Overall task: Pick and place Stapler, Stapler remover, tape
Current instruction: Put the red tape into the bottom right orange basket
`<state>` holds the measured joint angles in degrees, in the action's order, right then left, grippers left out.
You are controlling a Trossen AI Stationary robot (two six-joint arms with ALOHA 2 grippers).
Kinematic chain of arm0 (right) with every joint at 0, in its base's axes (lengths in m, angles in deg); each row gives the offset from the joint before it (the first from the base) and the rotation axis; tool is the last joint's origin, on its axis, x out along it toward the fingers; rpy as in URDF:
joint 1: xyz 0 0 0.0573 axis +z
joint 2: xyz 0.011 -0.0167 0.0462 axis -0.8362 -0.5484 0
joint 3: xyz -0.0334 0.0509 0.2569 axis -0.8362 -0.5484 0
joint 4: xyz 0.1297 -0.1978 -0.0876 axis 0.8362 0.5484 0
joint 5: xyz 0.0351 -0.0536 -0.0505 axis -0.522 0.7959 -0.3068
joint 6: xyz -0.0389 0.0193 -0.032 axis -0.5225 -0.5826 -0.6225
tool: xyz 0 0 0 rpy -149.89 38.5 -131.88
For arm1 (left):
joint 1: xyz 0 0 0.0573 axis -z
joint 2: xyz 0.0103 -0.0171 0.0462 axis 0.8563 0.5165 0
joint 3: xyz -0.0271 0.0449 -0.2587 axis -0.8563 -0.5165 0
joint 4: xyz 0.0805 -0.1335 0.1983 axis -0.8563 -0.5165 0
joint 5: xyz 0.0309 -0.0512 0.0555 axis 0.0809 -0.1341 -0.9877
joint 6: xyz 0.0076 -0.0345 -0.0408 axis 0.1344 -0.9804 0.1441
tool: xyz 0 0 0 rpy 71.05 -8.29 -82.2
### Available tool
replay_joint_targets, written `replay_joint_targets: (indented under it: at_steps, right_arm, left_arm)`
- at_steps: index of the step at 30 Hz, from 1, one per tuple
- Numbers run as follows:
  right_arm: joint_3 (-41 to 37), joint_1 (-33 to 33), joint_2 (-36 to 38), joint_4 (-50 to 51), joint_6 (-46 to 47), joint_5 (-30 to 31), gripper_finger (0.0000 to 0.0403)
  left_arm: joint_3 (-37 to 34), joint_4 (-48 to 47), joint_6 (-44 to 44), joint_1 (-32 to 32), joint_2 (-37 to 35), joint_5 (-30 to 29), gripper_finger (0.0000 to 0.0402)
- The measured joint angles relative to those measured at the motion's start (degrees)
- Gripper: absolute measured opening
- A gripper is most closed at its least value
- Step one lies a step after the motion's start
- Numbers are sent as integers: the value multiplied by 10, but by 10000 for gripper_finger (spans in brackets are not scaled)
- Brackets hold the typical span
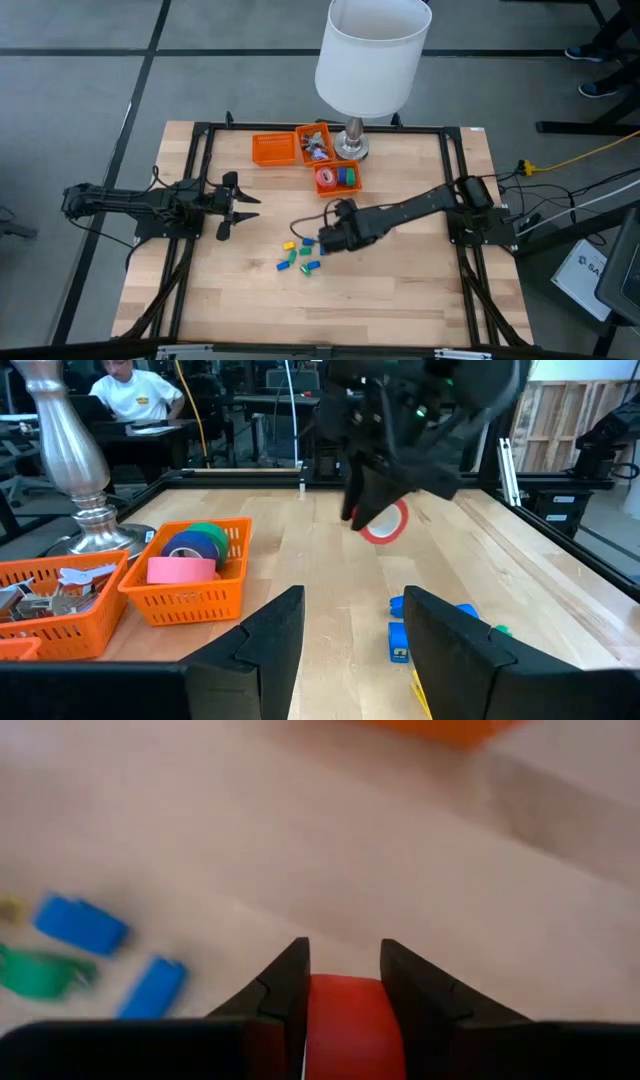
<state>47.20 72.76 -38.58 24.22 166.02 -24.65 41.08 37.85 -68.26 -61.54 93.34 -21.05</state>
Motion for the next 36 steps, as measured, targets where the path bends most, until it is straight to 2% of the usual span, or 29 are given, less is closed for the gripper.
replay_joint_targets:
  at_steps: [17, 22, 29, 36]
  right_arm:
    - [77, -118, 0, -42, -157, 10, 104]
    - [80, -151, 0, -42, -158, 10, 104]
    - [80, -183, 0, -42, -158, 10, 134]
    - [80, -200, 0, -47, -162, 12, 88]
  left_arm:
    - [0, 0, 0, 0, 0, 0, 169]
    - [0, 0, 0, 0, 0, 0, 169]
    - [0, 0, 0, 0, 0, 0, 169]
    - [0, 0, 0, 0, 0, 0, 169]
